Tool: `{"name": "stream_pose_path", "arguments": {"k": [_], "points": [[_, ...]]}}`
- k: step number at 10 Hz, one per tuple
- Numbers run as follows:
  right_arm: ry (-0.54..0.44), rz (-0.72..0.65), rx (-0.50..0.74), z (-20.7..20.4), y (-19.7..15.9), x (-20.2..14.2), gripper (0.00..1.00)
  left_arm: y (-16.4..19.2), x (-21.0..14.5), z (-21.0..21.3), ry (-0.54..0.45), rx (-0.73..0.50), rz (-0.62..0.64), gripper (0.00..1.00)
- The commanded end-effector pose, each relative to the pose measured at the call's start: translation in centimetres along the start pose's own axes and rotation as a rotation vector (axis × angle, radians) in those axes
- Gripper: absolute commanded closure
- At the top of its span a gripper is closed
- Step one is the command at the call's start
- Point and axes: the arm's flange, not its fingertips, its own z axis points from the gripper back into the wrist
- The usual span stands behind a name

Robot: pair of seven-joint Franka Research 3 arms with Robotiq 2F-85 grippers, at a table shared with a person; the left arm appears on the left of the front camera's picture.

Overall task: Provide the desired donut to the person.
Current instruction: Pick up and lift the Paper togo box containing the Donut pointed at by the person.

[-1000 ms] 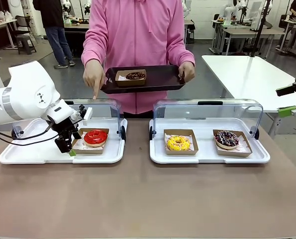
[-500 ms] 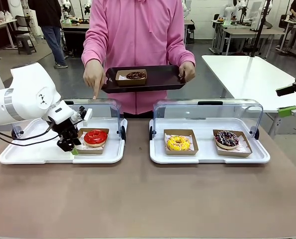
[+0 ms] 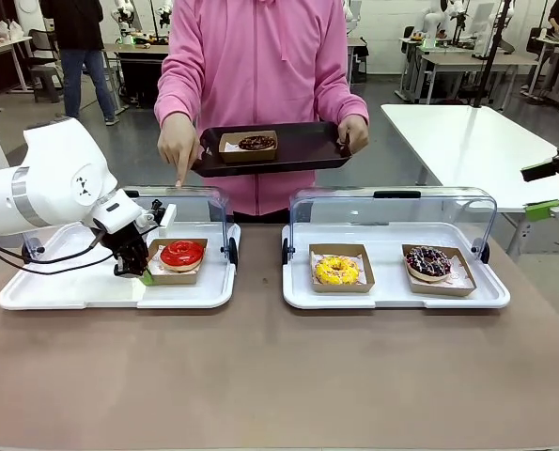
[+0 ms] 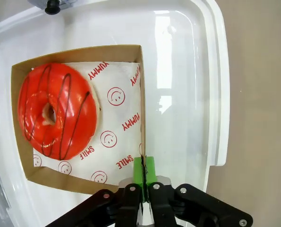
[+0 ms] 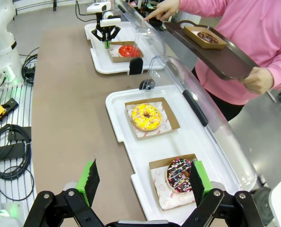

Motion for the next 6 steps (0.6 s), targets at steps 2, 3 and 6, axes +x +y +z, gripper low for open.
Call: {"name": "stream_pose_path", "arguments": {"k": [2, 3, 6], "points": [[-0.020, 0.012, 0.000, -0.2, -0.2, 0.0, 0.00, -0.3, 0.1, 1.1, -0.016, 0.019, -0.008, 1.00], [-0.020, 0.012, 0.000, -0.2, -0.2, 0.0, 0.00, -0.8, -0.2, 2.1, -0.025, 0.003, -0.025, 1.00], [-0.020, 0.012, 0.000, -0.2, -0.2, 0.0, 0.00, -4.5, -0.8, 6.6, -0.051, -0.027, -0.079, 1.00]]}}
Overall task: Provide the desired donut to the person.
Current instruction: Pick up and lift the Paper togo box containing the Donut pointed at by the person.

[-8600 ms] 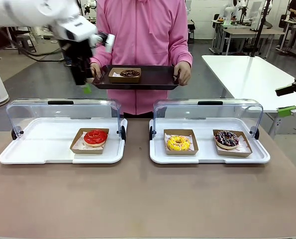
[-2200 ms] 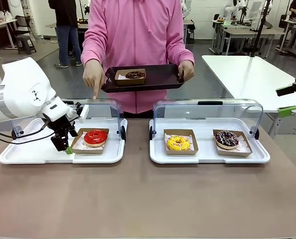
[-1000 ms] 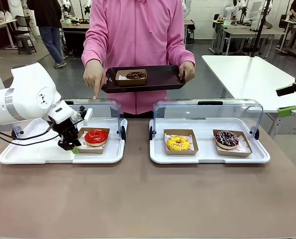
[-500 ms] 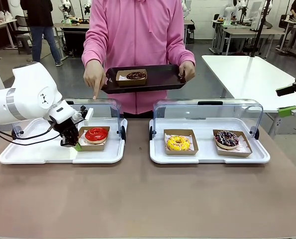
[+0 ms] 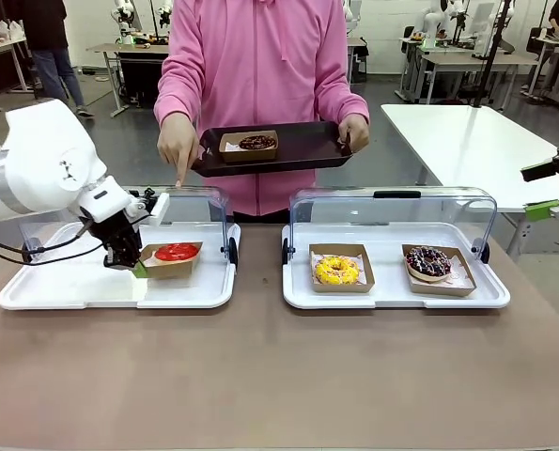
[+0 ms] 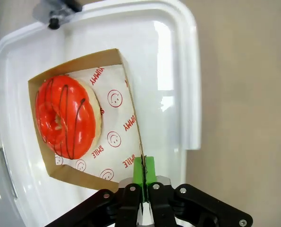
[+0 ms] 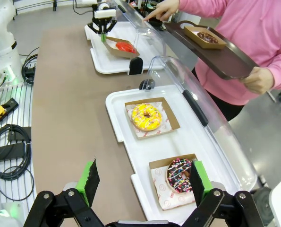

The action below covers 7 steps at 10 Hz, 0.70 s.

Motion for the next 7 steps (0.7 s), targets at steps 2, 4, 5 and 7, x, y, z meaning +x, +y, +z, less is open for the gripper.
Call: {"name": "stream_pose_path", "arguments": {"k": [2, 4, 5, 7], "points": [[-0.020, 0.012, -0.001, -0.2, -0.2, 0.0, 0.00, -6.9, -1.0, 5.7, -0.017, -0.064, -0.078, 1.00], [-0.020, 0.012, -0.001, -0.2, -0.2, 0.0, 0.00, -10.4, -0.9, 9.3, 0.028, -0.008, -0.115, 1.00], [-0.020, 0.012, -0.001, -0.2, -0.2, 0.0, 0.00, -11.9, -0.8, 11.0, 0.062, 0.039, -0.130, 1.00], [-0.020, 0.012, -0.001, -0.2, -0.2, 0.0, 0.00, -15.0, -0.5, 15.0, 0.083, 0.171, -0.177, 1.00]]}}
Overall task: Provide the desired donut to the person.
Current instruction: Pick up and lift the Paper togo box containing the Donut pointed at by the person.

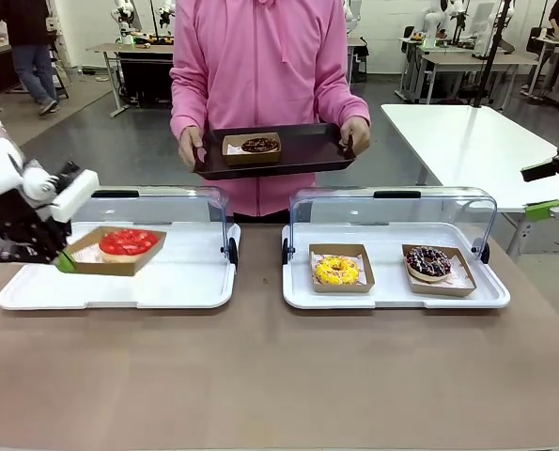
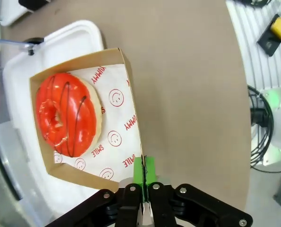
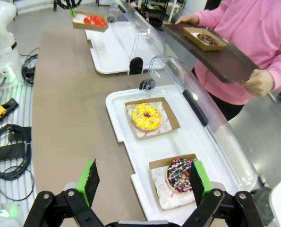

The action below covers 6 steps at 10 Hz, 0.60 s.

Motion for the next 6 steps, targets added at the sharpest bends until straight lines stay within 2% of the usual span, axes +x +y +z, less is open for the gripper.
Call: {"name": "stream_pose_path", "arguments": {"k": [1, 4, 5, 6], "points": [[-0.020, 0.013, -0.002, -0.2, -0.2, 0.0, 0.00, -2.9, 0.7, 3.3, 0.029, 0.143, -0.032, 1.00], [-0.020, 0.013, -0.002, -0.2, -0.2, 0.0, 0.00, -3.3, 1.1, 7.8, 0.025, 0.311, -0.047, 1.00], [-0.020, 0.013, -0.002, -0.2, -0.2, 0.0, 0.00, -2.3, 1.0, 7.8, -0.007, 0.243, -0.052, 1.00], [-0.020, 0.013, -0.002, -0.2, -0.2, 0.0, 0.00, -0.5, 0.3, 6.4, -0.060, 0.062, -0.077, 1.00]]}}
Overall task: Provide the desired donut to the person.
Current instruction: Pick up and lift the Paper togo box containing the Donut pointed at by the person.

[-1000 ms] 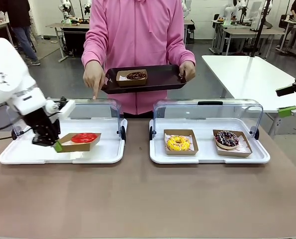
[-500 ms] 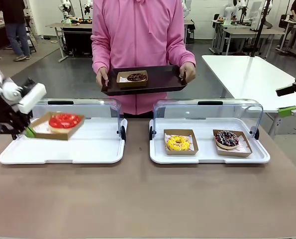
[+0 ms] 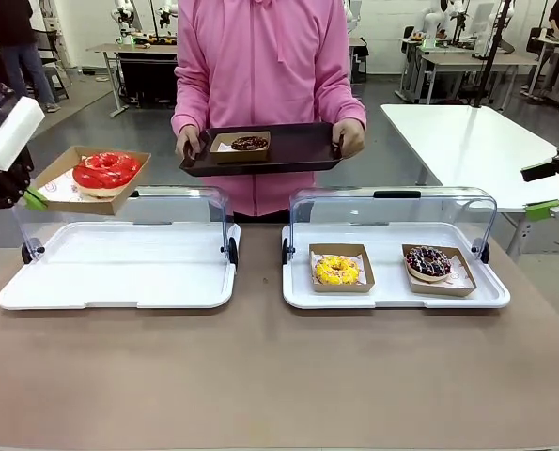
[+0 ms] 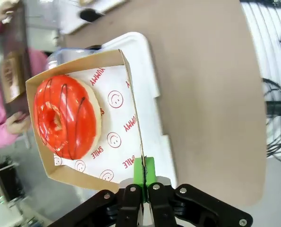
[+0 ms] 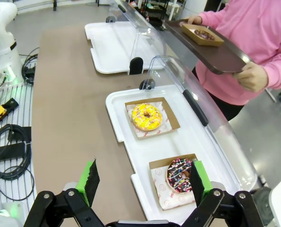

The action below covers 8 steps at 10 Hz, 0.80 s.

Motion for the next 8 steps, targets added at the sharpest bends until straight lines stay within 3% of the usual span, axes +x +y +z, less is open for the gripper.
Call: {"name": "stream_pose_path", "arguments": {"k": [1, 8], "points": [[-0.020, 0.012, -0.001, -0.20, -0.15, -0.02, 0.00, 0.13, 0.34, 1.25, 0.028, 0.066, -0.002, 1.00], [-0.020, 0.012, -0.001, -0.20, -0.15, -0.02, 0.00, 0.13, 0.34, 1.25, 0.028, 0.066, -0.002, 1.00]]}}
